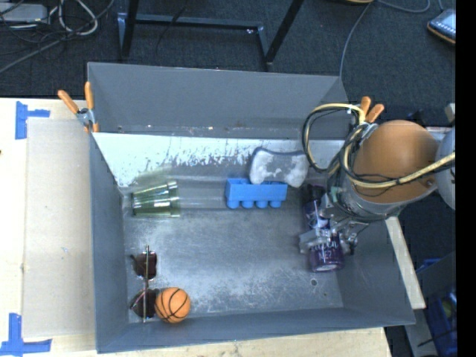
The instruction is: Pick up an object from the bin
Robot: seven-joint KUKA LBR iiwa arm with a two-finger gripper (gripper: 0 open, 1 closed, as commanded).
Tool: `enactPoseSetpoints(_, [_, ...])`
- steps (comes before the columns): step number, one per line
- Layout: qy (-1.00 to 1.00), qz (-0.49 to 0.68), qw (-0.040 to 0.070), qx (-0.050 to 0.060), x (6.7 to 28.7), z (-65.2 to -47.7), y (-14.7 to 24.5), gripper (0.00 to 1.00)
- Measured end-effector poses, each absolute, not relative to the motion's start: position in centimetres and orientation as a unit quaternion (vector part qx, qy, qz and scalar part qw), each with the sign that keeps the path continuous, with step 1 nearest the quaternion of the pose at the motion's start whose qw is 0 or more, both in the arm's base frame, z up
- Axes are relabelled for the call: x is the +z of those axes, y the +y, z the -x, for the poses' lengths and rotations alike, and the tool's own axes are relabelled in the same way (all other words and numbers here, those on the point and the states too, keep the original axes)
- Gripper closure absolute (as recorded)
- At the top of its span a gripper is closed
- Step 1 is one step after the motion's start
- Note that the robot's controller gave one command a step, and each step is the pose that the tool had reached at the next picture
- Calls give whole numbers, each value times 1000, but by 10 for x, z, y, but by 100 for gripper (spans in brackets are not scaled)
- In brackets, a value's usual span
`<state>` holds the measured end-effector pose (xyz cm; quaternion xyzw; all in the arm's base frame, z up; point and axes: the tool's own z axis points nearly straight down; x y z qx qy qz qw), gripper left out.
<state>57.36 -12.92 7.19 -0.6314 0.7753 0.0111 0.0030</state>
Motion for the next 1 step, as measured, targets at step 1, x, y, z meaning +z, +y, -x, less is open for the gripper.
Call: enactPoseSetpoints(1, [775, 632, -4, 15, 85, -570, -130, 100])
